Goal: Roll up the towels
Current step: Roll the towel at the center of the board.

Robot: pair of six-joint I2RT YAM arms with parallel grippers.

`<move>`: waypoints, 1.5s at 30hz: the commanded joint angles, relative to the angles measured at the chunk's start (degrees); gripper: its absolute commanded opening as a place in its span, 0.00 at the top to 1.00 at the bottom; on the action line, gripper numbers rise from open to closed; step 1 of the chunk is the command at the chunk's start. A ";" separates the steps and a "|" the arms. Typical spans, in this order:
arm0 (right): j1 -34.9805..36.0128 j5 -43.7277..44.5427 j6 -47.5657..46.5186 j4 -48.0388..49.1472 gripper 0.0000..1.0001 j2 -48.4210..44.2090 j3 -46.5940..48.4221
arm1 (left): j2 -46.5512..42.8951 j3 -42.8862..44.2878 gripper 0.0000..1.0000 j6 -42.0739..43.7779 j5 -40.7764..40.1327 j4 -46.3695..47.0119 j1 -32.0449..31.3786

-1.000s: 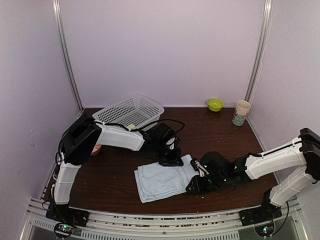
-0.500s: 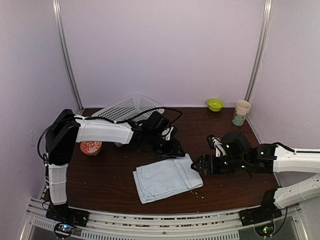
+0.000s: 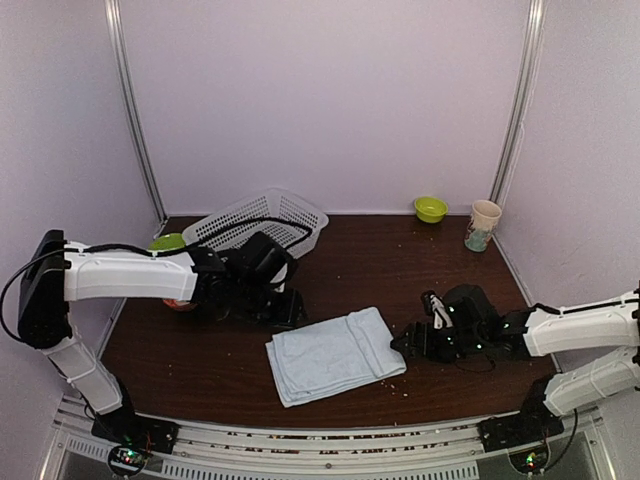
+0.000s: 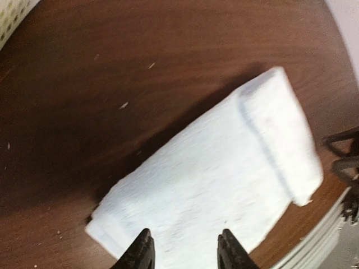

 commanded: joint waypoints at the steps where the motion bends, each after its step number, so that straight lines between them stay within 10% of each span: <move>1: -0.22 -2.71 2.38 8.55 0.24 4.93 -0.67 | -1.20 -7.22 0.63 0.85 -6.85 -2.44 -0.28; 12: -0.23 -3.22 4.64 13.17 0.41 14.67 -1.46 | 1.90 -10.81 0.71 0.69 -5.66 1.68 -1.79; 27: -0.10 -1.13 0.57 4.52 1.00 14.45 2.87 | 5.27 -12.06 0.79 -1.05 -4.68 4.41 -4.98; 45: 11.70 25.54 -9.01 -28.77 1.00 18.58 26.12 | 7.68 -11.48 0.83 -1.66 -1.54 9.41 -6.89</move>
